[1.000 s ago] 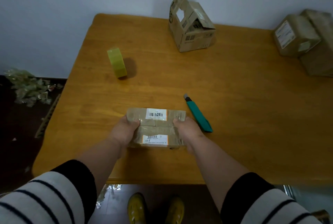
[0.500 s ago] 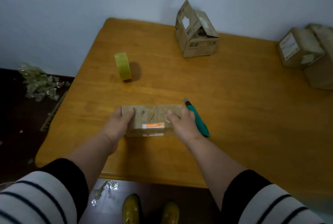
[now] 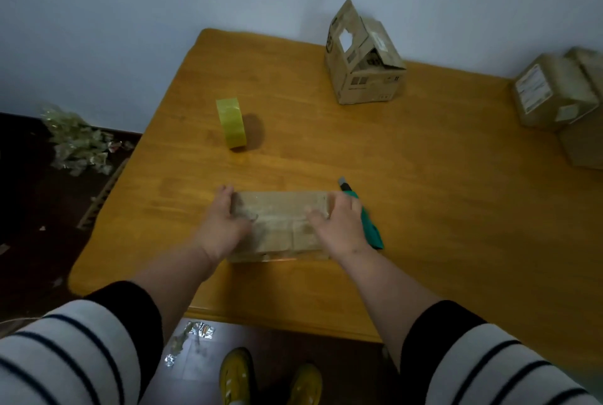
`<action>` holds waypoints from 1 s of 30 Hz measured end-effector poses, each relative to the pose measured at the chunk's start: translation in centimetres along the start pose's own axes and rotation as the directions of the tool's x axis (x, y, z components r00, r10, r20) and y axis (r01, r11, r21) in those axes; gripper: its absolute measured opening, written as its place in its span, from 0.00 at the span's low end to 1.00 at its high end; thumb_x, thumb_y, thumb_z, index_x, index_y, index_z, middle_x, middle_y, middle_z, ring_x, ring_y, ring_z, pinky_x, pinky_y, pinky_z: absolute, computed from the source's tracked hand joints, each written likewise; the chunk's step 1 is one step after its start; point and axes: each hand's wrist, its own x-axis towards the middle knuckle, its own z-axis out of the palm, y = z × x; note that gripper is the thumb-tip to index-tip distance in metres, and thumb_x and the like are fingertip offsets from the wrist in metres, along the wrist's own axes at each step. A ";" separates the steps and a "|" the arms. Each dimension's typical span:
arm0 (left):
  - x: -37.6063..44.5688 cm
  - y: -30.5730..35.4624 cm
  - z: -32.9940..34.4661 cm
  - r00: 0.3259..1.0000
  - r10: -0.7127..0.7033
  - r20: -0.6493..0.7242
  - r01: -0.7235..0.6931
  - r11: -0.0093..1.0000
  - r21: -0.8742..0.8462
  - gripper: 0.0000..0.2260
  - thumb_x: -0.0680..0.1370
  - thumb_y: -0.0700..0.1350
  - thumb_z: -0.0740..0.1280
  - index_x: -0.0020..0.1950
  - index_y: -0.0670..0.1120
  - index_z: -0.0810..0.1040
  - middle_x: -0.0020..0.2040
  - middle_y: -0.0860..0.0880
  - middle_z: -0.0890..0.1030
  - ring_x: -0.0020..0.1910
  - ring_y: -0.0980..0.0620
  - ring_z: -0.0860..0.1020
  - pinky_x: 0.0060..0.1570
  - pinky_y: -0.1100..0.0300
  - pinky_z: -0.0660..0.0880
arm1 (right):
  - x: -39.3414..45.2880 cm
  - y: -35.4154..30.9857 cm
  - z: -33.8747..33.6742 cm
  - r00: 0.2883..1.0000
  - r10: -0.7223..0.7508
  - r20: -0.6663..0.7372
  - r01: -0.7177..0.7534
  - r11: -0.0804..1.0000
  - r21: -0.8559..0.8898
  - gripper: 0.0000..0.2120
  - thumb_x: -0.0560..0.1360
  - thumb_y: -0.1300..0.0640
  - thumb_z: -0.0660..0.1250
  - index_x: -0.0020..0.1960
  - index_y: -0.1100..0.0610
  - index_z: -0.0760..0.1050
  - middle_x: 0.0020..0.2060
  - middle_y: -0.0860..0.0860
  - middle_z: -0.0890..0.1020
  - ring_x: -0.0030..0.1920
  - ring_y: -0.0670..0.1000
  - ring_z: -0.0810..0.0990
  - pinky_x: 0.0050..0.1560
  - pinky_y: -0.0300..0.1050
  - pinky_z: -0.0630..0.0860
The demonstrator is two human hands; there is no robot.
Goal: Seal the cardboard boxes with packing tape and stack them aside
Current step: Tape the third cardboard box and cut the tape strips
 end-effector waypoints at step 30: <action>1.3 -2.2 3.4 0.923 -0.200 -0.330 0.208 0.978 -0.012 0.25 0.83 0.59 0.49 0.64 0.43 0.74 0.58 0.41 0.77 0.56 0.38 0.75 0.55 0.46 0.74 | 0.5 0.4 3.1 0.980 0.151 -0.131 -0.156 0.987 -0.033 0.23 0.81 0.36 0.51 0.63 0.53 0.65 0.36 0.47 0.72 0.33 0.47 0.70 0.29 0.45 0.63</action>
